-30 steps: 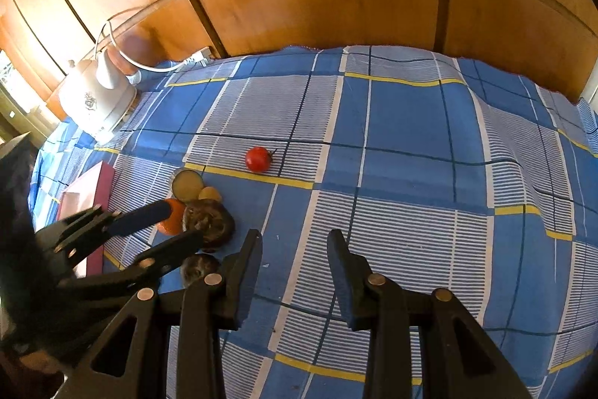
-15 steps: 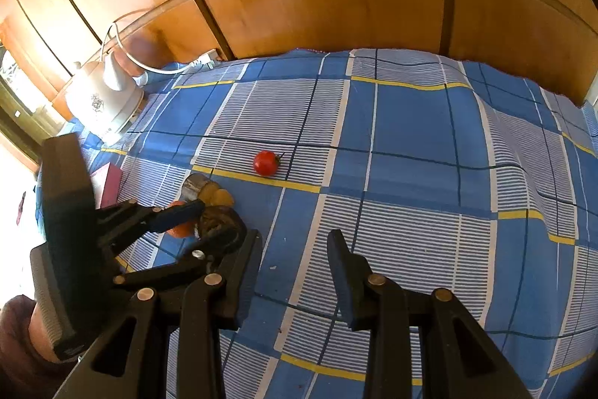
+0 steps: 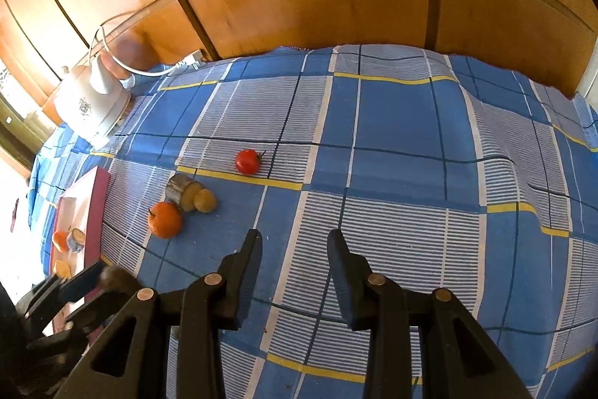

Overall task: Organize fruits
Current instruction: 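Move the left tool to a dark brown round fruit and close on it, then lift the brown fruit with the left tool while the right tool grasps the red tomato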

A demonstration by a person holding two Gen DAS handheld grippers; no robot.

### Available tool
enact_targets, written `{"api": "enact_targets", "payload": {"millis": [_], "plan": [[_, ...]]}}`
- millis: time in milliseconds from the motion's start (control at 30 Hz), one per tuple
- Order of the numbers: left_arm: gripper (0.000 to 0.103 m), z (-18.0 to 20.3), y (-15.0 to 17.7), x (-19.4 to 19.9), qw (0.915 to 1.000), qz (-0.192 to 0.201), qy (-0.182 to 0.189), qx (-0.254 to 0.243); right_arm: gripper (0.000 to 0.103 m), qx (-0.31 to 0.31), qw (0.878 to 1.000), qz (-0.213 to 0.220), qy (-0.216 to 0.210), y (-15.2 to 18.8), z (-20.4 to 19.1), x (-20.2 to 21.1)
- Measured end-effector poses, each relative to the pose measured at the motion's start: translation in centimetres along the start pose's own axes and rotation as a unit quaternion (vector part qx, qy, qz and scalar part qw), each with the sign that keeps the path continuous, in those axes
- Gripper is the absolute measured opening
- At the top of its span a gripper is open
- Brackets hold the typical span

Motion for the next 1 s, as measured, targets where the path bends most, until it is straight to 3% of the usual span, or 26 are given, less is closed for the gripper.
{"api": "enact_targets", "payload": {"millis": [233, 333, 400, 500, 733, 1000], "plan": [[0.035, -0.5, 5.5, -0.9, 0.9973, -0.057, -0.043, -0.015, 0.036, 0.006, 1.0, -0.005, 0.011, 0.4, 0.2, -0.4], [0.037, -0.7, 6.3, -1.8, 0.9969, -0.051, -0.057, -0.02, 0.036, 0.003, 1.0, -0.014, 0.01, 0.7, 0.3, -0.9], [0.044, -0.8, 6.5, -2.4, 0.9965, -0.056, -0.059, -0.017, 0.036, -0.002, 1.0, -0.021, 0.008, 0.8, 0.5, -1.2], [0.051, -1.1, 6.6, -3.1, 0.9972, -0.057, -0.047, 0.006, 0.036, -0.004, 1.0, -0.025, 0.012, 0.9, 0.6, -1.5], [0.044, -0.6, 7.0, -3.6, 0.9983, -0.052, -0.023, 0.008, 0.036, -0.005, 0.999, -0.033, 0.005, 1.2, 0.5, -2.0], [0.038, -0.7, 7.0, -3.8, 0.9986, -0.047, -0.001, 0.025, 0.036, -0.016, 0.998, -0.047, -0.046, 1.8, -0.8, -2.7]]}}
Point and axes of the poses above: each gripper's, at about its wrist camera, not at the fingertips, and x roughly against the way its jaws point, z to its right, y to its underside, the point moved 9 cm from there along -x, roughly the way its jaws point, and after that the axes turned 6 degrees about -x, right-handed, at the moved point
